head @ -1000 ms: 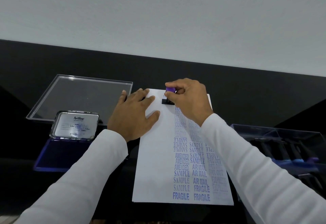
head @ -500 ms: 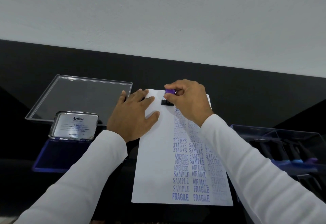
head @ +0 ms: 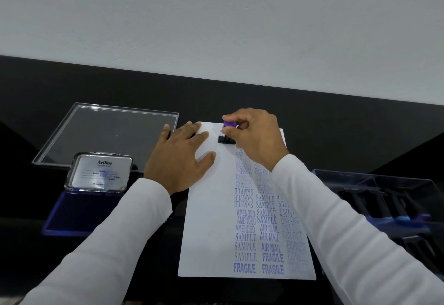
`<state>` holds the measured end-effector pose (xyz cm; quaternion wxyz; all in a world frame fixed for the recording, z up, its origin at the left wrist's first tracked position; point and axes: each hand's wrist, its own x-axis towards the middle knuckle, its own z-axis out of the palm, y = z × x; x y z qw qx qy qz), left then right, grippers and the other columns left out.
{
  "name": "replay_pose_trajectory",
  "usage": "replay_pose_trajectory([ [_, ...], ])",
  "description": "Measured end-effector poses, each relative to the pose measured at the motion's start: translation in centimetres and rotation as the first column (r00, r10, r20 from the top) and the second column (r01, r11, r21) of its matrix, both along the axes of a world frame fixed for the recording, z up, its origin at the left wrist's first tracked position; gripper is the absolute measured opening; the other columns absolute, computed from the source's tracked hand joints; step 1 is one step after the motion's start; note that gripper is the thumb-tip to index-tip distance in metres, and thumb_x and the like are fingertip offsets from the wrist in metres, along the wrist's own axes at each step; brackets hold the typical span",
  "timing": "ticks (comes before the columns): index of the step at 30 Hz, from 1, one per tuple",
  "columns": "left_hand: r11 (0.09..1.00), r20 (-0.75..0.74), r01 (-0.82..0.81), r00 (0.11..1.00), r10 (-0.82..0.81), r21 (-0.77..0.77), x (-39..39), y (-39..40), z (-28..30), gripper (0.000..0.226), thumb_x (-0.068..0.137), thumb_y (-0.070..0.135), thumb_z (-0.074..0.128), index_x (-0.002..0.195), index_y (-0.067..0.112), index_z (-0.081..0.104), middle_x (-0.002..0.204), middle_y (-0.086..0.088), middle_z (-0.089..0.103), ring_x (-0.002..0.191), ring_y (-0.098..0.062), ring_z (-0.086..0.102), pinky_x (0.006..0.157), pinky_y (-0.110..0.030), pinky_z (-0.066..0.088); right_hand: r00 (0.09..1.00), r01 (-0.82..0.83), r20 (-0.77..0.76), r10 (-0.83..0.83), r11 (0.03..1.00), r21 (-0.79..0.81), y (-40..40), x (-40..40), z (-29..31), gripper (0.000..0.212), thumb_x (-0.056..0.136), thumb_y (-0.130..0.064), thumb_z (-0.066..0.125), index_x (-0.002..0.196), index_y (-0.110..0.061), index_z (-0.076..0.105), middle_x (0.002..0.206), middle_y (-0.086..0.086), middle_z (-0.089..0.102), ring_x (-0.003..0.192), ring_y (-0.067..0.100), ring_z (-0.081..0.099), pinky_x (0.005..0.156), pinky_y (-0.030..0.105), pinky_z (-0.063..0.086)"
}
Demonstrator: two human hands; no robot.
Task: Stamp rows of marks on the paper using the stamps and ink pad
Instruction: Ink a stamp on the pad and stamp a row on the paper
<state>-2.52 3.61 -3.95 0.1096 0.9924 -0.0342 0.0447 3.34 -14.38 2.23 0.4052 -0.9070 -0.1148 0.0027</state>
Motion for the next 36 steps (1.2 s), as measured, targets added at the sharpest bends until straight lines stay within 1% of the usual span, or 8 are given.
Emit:
replay_pose_trajectory([
  [3,1.000,0.007,0.004,1.000,-0.004,-0.009,-0.02,-0.02,0.08,0.075,0.090,0.072,0.025,0.149,0.029,0.045,0.161,0.003,0.034,0.151,-0.022,0.027,0.124,-0.055,0.007,1.000,-0.017,0.005,0.017,1.000,-0.021,-0.10,-0.06,0.15,0.025,0.084,-0.027,0.077,0.109,-0.024,0.075,0.111,-0.005,0.070,0.093,0.012,0.064,0.092,0.035,0.057],
  [8,1.000,0.015,0.004,1.000,-0.004,-0.015,-0.12,-0.06,0.14,0.074,0.090,0.071,0.027,0.148,0.029,0.047,0.160,0.003,0.036,0.150,-0.021,0.029,0.124,-0.055,0.008,0.998,-0.049,0.024,0.050,0.998,-0.049,-0.26,-0.16,0.32,0.022,0.083,-0.027,0.079,0.104,-0.024,0.074,0.104,-0.007,0.069,0.087,0.012,0.064,0.088,0.030,0.057],
  [12,1.000,0.008,0.002,1.000,-0.001,-0.008,-0.08,-0.08,0.20,0.074,0.090,0.071,0.026,0.149,0.029,0.045,0.161,0.004,0.034,0.150,-0.020,0.027,0.125,-0.054,0.007,0.999,-0.045,0.027,0.046,0.998,-0.047,-0.26,-0.17,0.25,0.023,0.083,-0.028,0.079,0.105,-0.025,0.075,0.105,-0.007,0.069,0.087,0.011,0.064,0.088,0.031,0.058],
  [16,1.000,0.002,0.004,1.000,-0.004,-0.012,-0.05,-0.05,0.22,0.075,0.090,0.072,0.025,0.150,0.030,0.044,0.162,0.004,0.033,0.151,-0.021,0.027,0.125,-0.054,0.006,0.999,-0.022,0.024,0.023,0.999,-0.049,-0.18,-0.07,0.15,0.029,0.084,-0.031,0.077,0.113,-0.025,0.075,0.114,-0.005,0.070,0.093,0.012,0.064,0.094,0.035,0.056],
  [20,1.000,0.007,0.006,1.000,-0.006,-0.006,-0.04,0.02,0.08,0.074,0.091,0.072,0.026,0.149,0.030,0.045,0.161,0.004,0.033,0.150,-0.020,0.027,0.125,-0.054,0.007,1.000,-0.017,0.024,0.018,0.999,-0.052,-0.08,-0.02,0.06,0.032,0.085,-0.032,0.076,0.116,-0.024,0.074,0.116,-0.004,0.070,0.096,0.014,0.064,0.096,0.038,0.055],
  [25,1.000,0.002,0.004,1.000,-0.004,-0.010,-0.05,-0.01,0.19,0.076,0.090,0.072,0.024,0.150,0.030,0.044,0.162,0.004,0.033,0.151,-0.021,0.027,0.125,-0.054,0.007,1.000,-0.018,0.018,0.019,0.999,-0.044,-0.10,-0.01,0.04,0.031,0.084,-0.031,0.077,0.114,-0.024,0.074,0.115,-0.004,0.070,0.095,0.014,0.065,0.095,0.037,0.055],
  [30,1.000,0.010,0.003,1.000,-0.002,-0.014,-0.06,-0.04,0.22,0.076,0.090,0.071,0.026,0.149,0.029,0.046,0.161,0.004,0.035,0.150,-0.021,0.028,0.124,-0.055,0.008,0.999,-0.037,0.019,0.038,0.998,-0.049,-0.22,-0.05,0.20,0.026,0.083,-0.029,0.078,0.109,-0.023,0.075,0.110,-0.006,0.070,0.088,0.012,0.064,0.091,0.033,0.057],
  [36,1.000,0.022,0.000,1.000,0.001,-0.011,-0.04,-0.06,0.01,0.073,0.090,0.070,0.029,0.147,0.029,0.048,0.160,0.003,0.037,0.149,-0.021,0.030,0.124,-0.055,0.009,0.997,-0.056,0.044,0.059,0.995,-0.079,-0.09,0.10,0.49,0.025,0.083,-0.028,0.078,0.107,-0.021,0.076,0.106,-0.005,0.071,0.092,0.012,0.064,0.091,0.031,0.056],
])
